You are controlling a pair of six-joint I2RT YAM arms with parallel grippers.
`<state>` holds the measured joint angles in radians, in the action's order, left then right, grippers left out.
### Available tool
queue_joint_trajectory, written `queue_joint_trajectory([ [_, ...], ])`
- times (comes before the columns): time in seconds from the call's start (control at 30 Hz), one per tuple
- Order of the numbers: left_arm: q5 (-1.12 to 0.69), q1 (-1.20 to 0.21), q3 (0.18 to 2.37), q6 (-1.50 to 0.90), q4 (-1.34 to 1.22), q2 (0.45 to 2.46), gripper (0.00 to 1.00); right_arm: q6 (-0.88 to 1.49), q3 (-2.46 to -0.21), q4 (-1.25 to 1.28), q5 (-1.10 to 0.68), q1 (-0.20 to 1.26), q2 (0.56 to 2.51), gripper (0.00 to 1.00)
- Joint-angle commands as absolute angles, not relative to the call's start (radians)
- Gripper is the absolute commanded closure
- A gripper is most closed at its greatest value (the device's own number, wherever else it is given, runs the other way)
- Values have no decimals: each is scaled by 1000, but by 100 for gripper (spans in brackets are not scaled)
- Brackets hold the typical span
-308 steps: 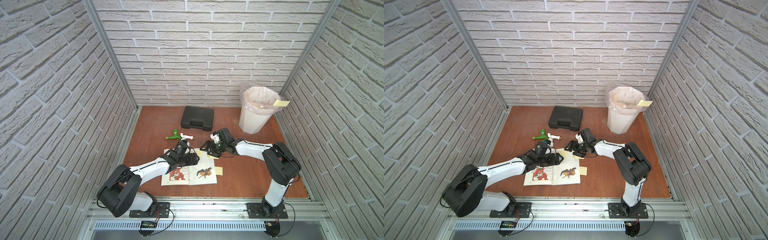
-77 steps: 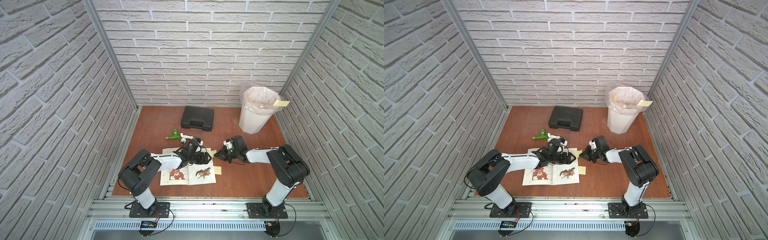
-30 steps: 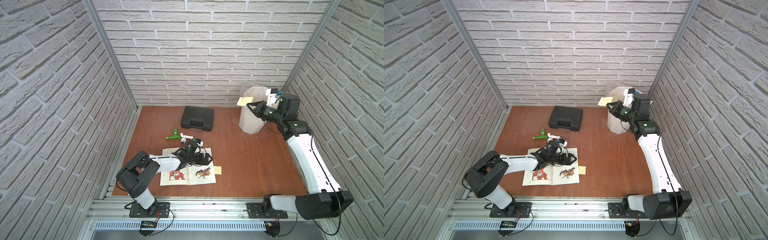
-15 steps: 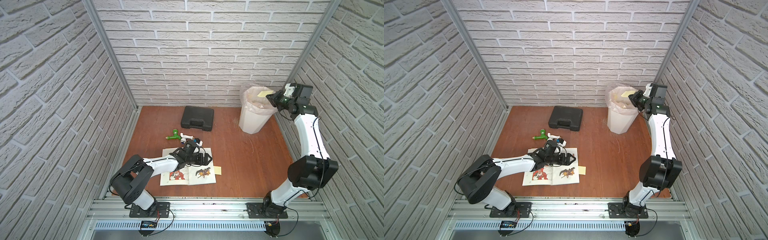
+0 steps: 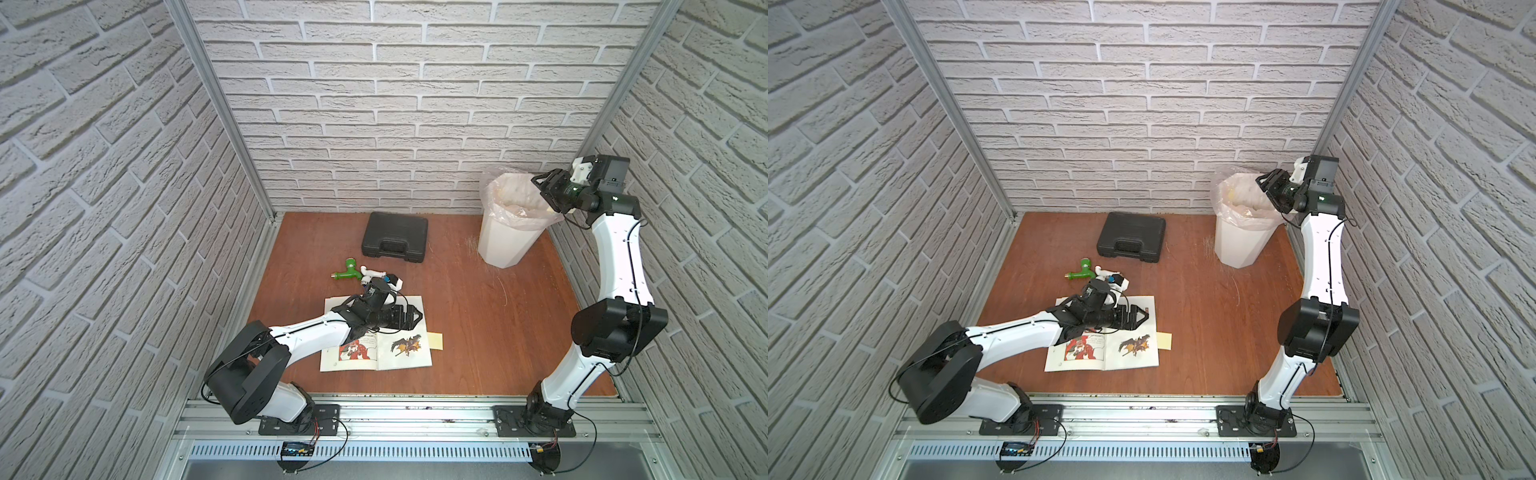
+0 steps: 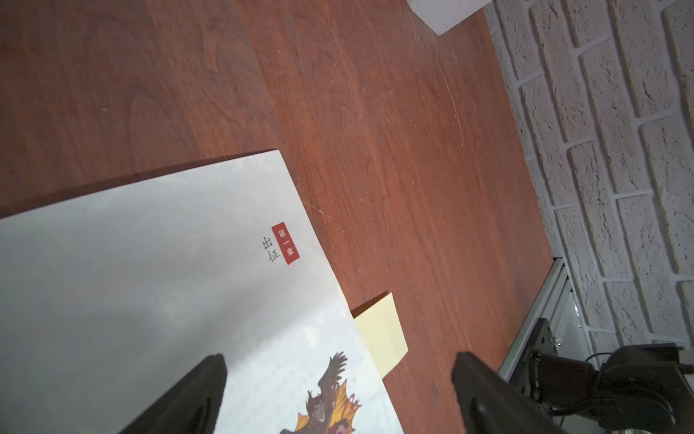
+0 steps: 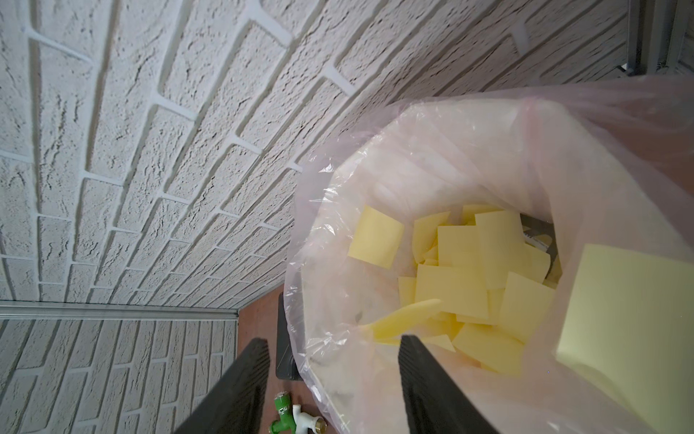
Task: Peel off the used sticky note
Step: Place the note in the trash bin, then turn the page of the book at the center of the board.
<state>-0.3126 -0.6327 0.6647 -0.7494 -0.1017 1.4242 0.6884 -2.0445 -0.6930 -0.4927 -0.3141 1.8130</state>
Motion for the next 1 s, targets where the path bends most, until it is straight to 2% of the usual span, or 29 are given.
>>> queue_joint_trajectory([
  [0.0, -287, -635, 660, -722, -69, 1378, 2, 680, -1991, -669, -524, -314, 1726, 38],
  [0.3, -235, -637, 630, -748, -11, 1293, 2, 829, -1519, -373, -666, -262, 1436, 34],
  [0.53, -182, -631, 597, -791, 56, 1231, 2, 818, -1198, -307, -667, -118, 1232, 32],
  [0.8, -170, -612, 548, -823, 126, 1149, 2, 756, -908, -321, -619, 122, 1165, 30],
  [0.97, -173, -597, 517, -829, 180, 1092, 2, 748, -776, -305, -607, 239, 1188, 28],
])
